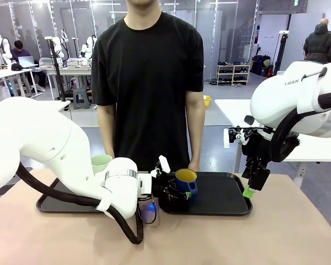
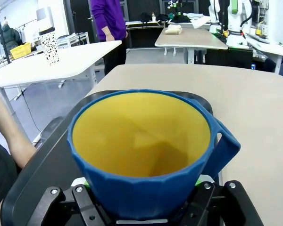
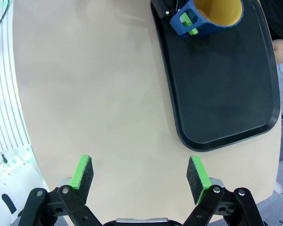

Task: Sort and store the cups by type.
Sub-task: Pick up the Handle plastic cup and place it into the empty Flat Tray.

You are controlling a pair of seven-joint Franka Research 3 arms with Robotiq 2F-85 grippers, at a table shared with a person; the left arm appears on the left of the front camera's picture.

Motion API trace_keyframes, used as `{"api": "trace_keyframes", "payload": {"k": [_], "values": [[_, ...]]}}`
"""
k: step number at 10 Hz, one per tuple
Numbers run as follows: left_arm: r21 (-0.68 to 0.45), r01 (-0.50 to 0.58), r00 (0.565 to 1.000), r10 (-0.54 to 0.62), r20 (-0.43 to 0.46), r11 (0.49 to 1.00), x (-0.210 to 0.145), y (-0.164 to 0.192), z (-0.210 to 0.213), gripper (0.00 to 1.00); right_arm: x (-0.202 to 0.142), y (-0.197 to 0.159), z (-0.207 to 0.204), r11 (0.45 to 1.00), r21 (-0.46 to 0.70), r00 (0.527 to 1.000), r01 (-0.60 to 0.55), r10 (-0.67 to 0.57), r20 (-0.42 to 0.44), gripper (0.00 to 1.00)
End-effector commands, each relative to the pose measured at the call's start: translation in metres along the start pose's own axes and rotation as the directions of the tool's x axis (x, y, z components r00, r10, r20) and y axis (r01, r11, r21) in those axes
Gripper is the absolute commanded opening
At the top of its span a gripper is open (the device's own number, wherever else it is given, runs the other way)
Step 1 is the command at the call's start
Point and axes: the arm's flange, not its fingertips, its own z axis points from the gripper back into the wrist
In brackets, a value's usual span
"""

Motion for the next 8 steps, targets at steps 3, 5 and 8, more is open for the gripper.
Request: {"api": "trace_keyframes", "payload": {"k": [3,5,8], "values": [[0.032,0.023,1.0,-0.024,0.012,0.999,-0.015,-0.013,-0.002,0.9,-0.001,0.003,-0.002,1.0,-0.013,1.0,0.014,-0.014,0.005,1.0],[0.005,0.033,0.999,-0.033,0.009,0.999,-0.017,-0.019,-0.001,1.0,-0.001,0.003,-0.002,1.0,-0.013,1.0,0.014,-0.014,0.005,1.0],[0.023,0.025,0.999,-0.024,-0.025,0.999,-0.018,-0.02,0.004,1.0,-0.001,0.003,-0.002,1.0,-0.013,1.0,0.014,-0.014,0.005,1.0]]}}
